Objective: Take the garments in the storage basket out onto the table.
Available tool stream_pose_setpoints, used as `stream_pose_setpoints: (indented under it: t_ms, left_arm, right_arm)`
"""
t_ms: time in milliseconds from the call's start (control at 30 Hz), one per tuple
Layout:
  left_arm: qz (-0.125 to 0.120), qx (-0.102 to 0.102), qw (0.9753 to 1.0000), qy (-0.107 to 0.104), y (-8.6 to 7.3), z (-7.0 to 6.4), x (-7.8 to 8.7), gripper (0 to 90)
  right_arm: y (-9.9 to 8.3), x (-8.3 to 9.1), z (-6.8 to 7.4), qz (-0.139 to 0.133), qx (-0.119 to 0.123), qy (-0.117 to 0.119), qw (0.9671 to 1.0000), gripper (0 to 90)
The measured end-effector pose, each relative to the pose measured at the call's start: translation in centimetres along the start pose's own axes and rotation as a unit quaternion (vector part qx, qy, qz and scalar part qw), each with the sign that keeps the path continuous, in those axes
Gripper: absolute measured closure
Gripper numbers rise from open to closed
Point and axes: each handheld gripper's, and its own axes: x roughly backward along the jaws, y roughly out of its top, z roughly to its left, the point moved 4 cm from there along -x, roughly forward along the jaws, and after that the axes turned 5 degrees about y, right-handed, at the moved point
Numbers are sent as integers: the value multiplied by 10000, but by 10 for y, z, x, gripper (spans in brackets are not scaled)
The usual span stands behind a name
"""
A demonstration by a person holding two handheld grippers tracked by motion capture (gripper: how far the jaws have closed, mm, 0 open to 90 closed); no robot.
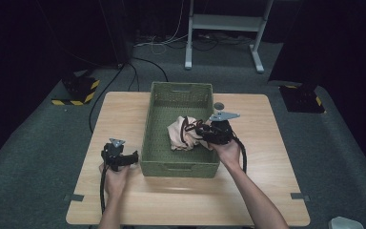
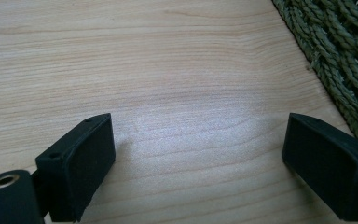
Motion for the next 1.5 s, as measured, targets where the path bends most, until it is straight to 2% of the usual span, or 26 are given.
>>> stream_pose_setpoints:
  t_ms: [100,400,500,967,1267,1500]
  left_arm:
    - [-2,3,10000,-1,0,0,0,93]
    - [-2,5,10000,-2,0,0,0,93]
    - [-3,5,10000,-3,0,0,0,93]
    - [-2,4,10000,-3,0,0,0,93]
    - [-1,3,10000,-2,0,0,0,93]
    - [1,2,10000,-3,0,0,0,93]
  right_arm:
    - [0,1,-1,-26,-7,55,10000,787]
    - [3,5,-1,-178,48,53,9998,844]
    - [7,10,0,-309,71,63,9995,850]
    - [27,24,4,-473,119,221,9986,858]
    - [45,35,5,-685,104,371,9969,859]
    - [60,42,8,-771,197,402,9960,860]
